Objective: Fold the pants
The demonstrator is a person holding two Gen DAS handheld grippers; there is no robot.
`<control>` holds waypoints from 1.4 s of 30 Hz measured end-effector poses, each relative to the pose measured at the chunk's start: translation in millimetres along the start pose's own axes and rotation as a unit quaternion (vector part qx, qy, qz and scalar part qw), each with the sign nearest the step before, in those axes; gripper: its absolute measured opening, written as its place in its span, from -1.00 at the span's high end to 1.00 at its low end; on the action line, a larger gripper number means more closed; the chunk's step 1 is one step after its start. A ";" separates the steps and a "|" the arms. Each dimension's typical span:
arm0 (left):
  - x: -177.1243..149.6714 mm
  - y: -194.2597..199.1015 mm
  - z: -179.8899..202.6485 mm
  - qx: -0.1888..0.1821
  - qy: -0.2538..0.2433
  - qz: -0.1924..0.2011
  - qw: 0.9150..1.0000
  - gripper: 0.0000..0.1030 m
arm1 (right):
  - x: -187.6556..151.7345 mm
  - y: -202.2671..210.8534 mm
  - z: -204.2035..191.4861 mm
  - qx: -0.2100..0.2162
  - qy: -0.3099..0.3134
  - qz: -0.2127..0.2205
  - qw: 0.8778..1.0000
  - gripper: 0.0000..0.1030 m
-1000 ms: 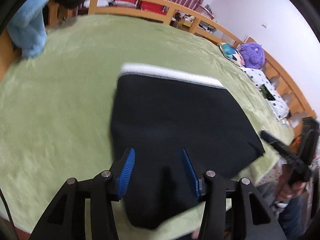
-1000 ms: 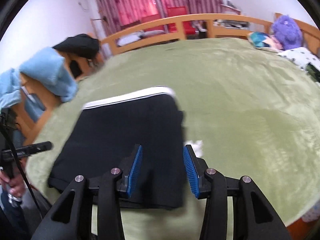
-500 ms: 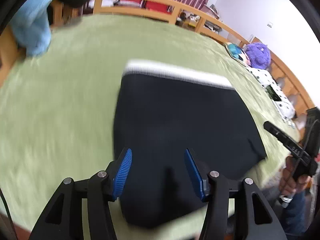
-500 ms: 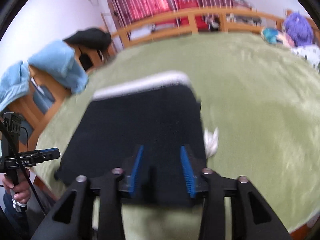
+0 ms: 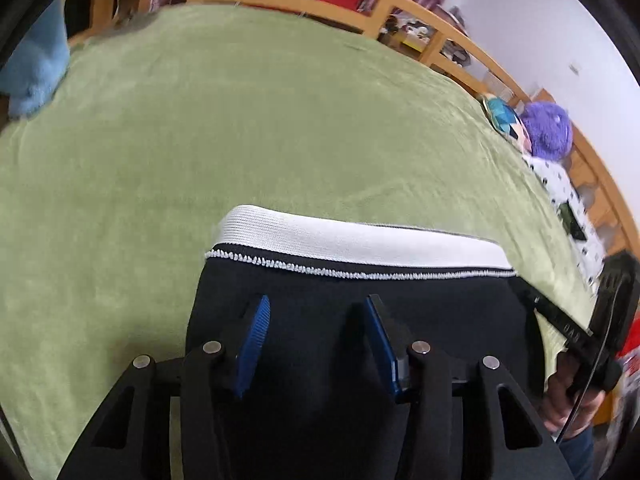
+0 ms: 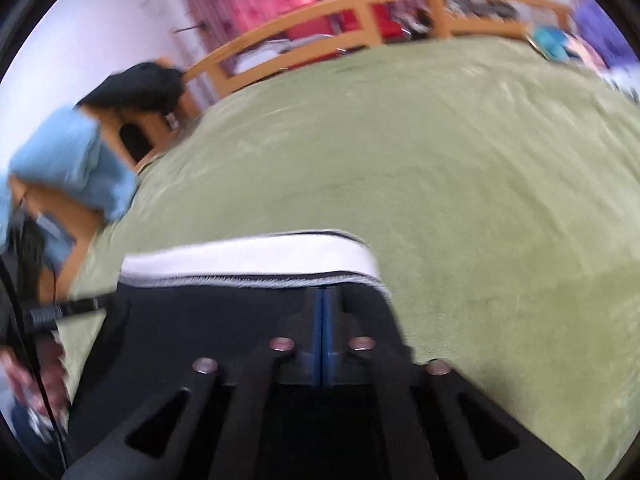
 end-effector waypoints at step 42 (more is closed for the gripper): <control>-152.0 281.2 84.8 0.040 -0.033 0.181 0.982 -0.79 | -64.3 293.0 -124.5 -0.132 0.082 0.079 0.985 -0.92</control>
Point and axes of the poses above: each gripper's, at about its wrist camera, not at the fingertips, and y roughly against the way its jaws point, z to its right, x to its top, the point moved 2 cm from there along -y, roughly the way its jaws point, and after that the axes turned 13 degrees about y, right-handed, at the moved point
